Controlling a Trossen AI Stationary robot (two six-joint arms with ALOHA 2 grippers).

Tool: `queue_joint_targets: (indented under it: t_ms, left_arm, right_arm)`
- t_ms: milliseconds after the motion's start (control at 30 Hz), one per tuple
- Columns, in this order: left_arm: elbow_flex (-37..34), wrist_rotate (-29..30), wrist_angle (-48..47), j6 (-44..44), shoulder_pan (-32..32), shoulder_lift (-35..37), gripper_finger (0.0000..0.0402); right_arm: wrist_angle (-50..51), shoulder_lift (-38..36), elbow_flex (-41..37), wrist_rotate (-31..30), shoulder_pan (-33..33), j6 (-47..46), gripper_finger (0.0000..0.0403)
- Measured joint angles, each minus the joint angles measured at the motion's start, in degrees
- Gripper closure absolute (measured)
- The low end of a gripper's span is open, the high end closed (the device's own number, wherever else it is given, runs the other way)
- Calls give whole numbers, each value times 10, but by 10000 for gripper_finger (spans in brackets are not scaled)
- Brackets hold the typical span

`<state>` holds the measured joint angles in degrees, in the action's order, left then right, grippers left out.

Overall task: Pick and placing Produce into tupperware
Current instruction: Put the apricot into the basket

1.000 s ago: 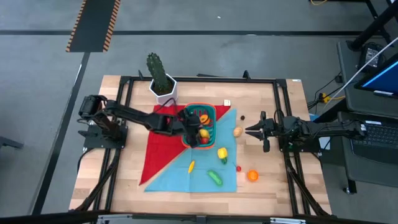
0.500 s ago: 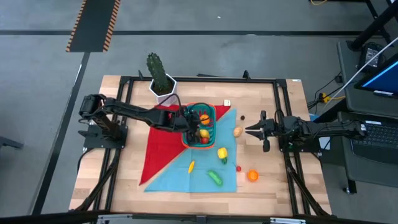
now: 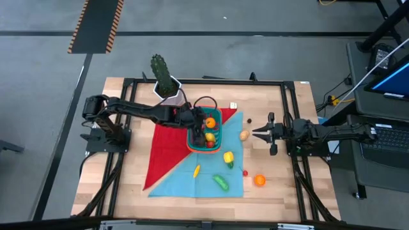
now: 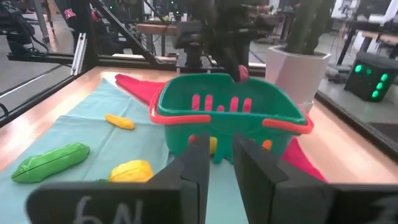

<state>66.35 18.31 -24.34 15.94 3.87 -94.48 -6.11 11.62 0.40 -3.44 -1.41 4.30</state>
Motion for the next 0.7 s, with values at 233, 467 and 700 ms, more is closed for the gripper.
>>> queue_joint_targets:
  t_ms: [233,467,700]
  left_arm:
    - [-12,0,5,-1,26,-3,364]
    - [-13,-35,22,-24,39,-63,364]
    - [-13,-45,27,-31,40,-84,351]
  right_arm:
    - [-2,0,0,0,0,6,330]
    - [-4,0,0,0,0,5,330]
    - [-4,0,0,0,1,7,330]
